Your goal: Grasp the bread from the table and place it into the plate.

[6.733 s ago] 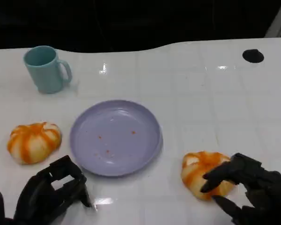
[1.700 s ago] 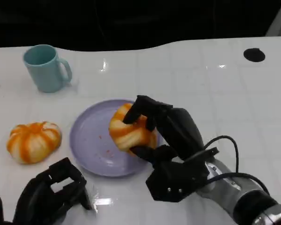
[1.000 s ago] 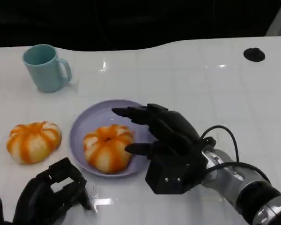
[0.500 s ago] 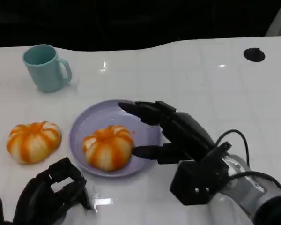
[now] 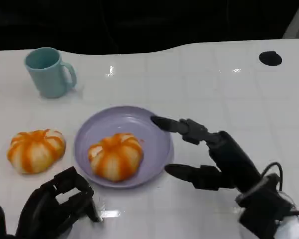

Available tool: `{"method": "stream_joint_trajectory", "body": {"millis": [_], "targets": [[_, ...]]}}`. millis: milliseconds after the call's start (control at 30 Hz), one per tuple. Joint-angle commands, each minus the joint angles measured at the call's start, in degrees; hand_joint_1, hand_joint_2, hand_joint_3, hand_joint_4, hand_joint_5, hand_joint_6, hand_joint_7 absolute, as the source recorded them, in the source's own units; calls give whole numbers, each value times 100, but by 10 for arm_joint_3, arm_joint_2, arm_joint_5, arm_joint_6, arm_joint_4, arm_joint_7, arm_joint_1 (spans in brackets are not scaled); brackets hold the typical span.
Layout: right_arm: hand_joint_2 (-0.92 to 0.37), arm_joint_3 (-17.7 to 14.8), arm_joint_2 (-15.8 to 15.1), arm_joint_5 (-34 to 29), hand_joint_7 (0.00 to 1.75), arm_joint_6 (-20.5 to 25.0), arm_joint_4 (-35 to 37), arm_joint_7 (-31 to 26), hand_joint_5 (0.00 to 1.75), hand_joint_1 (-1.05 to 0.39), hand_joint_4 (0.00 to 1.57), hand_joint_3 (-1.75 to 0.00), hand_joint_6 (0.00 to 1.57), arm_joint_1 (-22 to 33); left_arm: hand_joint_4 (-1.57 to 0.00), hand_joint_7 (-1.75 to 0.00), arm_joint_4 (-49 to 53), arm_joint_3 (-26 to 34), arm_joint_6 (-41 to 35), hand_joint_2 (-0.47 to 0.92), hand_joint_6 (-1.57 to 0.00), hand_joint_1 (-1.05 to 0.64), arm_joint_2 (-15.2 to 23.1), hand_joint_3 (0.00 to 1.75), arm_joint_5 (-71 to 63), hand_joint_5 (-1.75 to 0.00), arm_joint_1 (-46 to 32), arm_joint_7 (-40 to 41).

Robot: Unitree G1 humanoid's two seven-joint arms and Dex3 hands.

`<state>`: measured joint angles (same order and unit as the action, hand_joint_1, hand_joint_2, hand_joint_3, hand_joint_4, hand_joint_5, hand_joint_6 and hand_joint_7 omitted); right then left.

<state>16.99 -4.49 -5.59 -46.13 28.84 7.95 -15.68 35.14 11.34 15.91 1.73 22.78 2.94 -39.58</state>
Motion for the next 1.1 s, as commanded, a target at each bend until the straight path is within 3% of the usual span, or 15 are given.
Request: {"method": "stream_joint_trajectory", "body": {"millis": [33, 133, 167, 233, 300, 533, 667, 933, 1100], "targets": [[-92, -21, 3, 72, 24, -29, -15, 42, 78, -46, 44, -23, 72, 34, -78, -137, 1, -2, -7, 92, -72, -50, 2, 17, -6, -165, -12, 8], [-90, -29, 4, 107, 35, -28, -29, 68, 97, -44, 49, -26, 76, 56, -78, -138, -2, -3, -10, 92, -72, -50, 2, 17, -7, -166, -13, 10], [-85, -33, 4, 118, 47, -28, -35, 77, 106, -43, 51, -36, 74, 65, -78, -139, -2, -3, -8, 92, -72, -51, 3, 16, -8, -166, -13, 10], [-67, -40, 6, 134, 71, -29, -43, 89, 122, -41, 55, -73, 71, 80, -77, -142, -1, -3, -6, 92, -70, -51, 3, 17, -9, -169, -12, 9], [-58, -49, 7, 138, 85, -20, -59, 89, 130, -42, 60, -89, 73, 98, -76, -143, 0, -3, -8, 92, -69, -51, 4, 17, -6, -170, -12, 6], [-52, -63, 1, 193, 135, 18, -130, 129, 165, -37, 64, -103, 69, 168, -75, -145, -4, -4, -10, 92, -68, -50, 4, 18, -5, -172, -13, 8], [-52, -72, -1, 215, 143, 26, -147, 154, 174, -33, 63, -104, 66, 195, -75, -145, -4, -4, -11, 92, -68, -51, 4, 18, -5, -171, -13, 8], [-55, -90, -1, 235, 149, 48, -175, 184, 175, -34, 67, -101, 65, 246, -76, -144, -7, -5, -17, 92, -69, -52, 4, 17, -6, -170, -13, 12], [-56, -101, 12, 228, 155, 39, -167, 185, 175, -38, 71, -100, 64, 264, -76, -143, -1, -3, -14, 92, -70, -51, 7, 17, -3, -171, -9, 6]]}}
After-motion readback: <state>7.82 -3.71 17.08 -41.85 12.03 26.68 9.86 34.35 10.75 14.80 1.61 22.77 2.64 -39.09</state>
